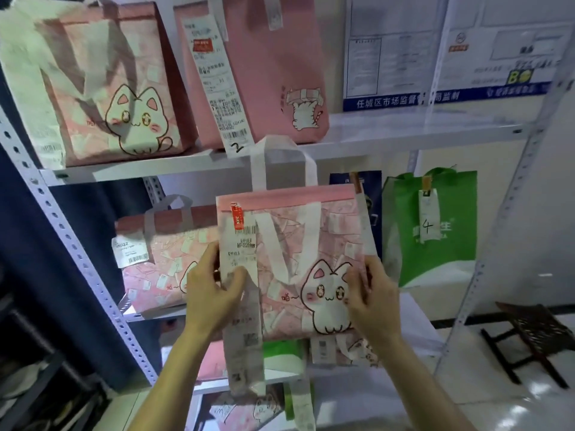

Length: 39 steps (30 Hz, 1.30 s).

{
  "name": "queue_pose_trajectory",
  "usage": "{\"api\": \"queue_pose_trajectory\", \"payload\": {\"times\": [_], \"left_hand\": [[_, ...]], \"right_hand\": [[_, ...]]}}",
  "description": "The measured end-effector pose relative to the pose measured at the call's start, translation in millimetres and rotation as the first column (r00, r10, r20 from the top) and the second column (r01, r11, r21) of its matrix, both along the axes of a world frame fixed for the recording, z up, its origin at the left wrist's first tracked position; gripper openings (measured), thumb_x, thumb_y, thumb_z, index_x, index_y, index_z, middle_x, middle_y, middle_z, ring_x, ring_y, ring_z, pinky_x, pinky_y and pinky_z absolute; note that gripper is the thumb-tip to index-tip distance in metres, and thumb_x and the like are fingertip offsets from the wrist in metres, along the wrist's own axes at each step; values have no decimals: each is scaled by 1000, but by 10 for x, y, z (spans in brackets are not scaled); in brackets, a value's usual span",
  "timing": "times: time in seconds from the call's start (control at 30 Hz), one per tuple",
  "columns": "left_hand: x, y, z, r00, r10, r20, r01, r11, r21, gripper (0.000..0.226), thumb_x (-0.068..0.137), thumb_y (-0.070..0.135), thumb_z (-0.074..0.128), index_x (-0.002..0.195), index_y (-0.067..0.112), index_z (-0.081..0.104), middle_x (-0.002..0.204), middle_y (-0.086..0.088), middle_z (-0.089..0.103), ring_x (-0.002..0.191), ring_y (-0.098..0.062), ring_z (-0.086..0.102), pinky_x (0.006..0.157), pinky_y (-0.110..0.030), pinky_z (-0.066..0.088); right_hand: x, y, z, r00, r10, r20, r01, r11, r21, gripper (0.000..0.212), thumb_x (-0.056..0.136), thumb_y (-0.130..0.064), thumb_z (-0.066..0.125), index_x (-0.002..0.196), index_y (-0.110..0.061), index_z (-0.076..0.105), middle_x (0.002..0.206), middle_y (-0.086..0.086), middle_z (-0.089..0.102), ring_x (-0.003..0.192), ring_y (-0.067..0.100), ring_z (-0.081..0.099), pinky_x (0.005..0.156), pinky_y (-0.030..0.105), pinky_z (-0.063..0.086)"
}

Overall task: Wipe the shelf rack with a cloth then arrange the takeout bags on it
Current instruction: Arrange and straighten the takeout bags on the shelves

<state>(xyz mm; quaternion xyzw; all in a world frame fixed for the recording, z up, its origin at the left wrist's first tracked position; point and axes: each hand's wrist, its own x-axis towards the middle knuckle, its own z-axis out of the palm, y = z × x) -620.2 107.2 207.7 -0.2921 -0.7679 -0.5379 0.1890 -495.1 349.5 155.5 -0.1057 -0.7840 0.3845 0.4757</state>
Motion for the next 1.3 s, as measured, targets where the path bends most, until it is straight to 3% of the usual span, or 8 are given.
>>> {"api": "queue_pose_trajectory", "payload": {"times": [0.2, 0.4, 0.53, 0.67, 0.73, 0.8, 0.9, 1.3], "left_hand": [[620, 589, 804, 950, -261, -173, 275, 960, 61, 25, 88, 25, 61, 110, 34, 59, 99, 15, 75, 83, -11, 76, 61, -22, 62], [678, 1632, 2020, 927, -233, -295, 291, 941, 173, 35, 92, 9, 62, 114, 36, 59, 94, 25, 75, 81, -6, 75, 63, -24, 60], [306, 2319, 2767, 966, -194, -172, 238, 925, 295, 40, 100, 23, 70, 135, 30, 54, 118, 15, 75, 101, -4, 75, 89, -36, 65], [-19, 2839, 2797, 985, -155, -80, 168, 963, 212, 54, 104, 13, 67, 151, 25, 44, 129, 8, 66, 108, -9, 70, 90, -39, 65], [-109, 2973, 2535, 990, -138, 42, 134, 987, 84, 60, 102, 2, 63, 154, 21, 39, 123, 10, 64, 109, -12, 68, 80, -27, 59], [-183, 3008, 2216, 993, -95, 74, 100, 993, -58, 61, 100, 2, 61, 154, 18, 37, 135, 3, 64, 124, -23, 65, 87, -28, 56], [-208, 2977, 1917, 997, -59, 46, 65, 990, -128, 55, 108, 23, 62, 158, 19, 38, 153, 0, 59, 135, -25, 61, 109, -42, 49], [-201, 2909, 1912, 982, -148, 119, 150, 989, -10, 63, 105, 25, 69, 160, 22, 37, 146, 7, 64, 130, -19, 63, 115, -52, 51]], "right_hand": [[755, 507, 790, 957, -140, -253, 178, 975, 133, 15, 101, -15, 58, 91, -23, 50, 65, -12, 49, 54, 10, 50, 48, 8, 33], [709, 1534, 2174, 895, -181, -407, 282, 938, 203, 8, 106, -14, 57, 98, -16, 56, 69, -16, 52, 58, -3, 52, 52, 9, 33], [285, 2199, 2966, 866, -235, -442, 317, 941, 121, 9, 106, -17, 49, 102, -11, 55, 76, -5, 58, 64, 8, 51, 54, 21, 38], [-148, 2646, 3018, 958, -210, -196, 216, 976, 8, 18, 100, -2, 41, 115, -12, 45, 91, -2, 58, 82, 20, 59, 65, 36, 47], [-305, 2779, 2803, 988, -145, 51, 145, 989, 6, 23, 106, -11, 44, 129, -11, 42, 108, 4, 58, 95, 27, 59, 77, 42, 50], [-365, 2889, 2554, 975, -96, 200, 97, 995, 8, 34, 107, -18, 50, 138, -7, 41, 119, 8, 59, 104, 28, 58, 81, 40, 47], [-355, 2942, 2334, 984, -38, 176, 46, 998, -38, 33, 109, -27, 51, 136, -9, 44, 122, 6, 62, 107, 25, 58, 85, 38, 46], [-292, 3048, 2348, 982, 10, 190, -8, 1000, -12, 55, 103, -39, 63, 147, -11, 45, 140, 7, 63, 125, 25, 59, 97, 36, 47]]}}
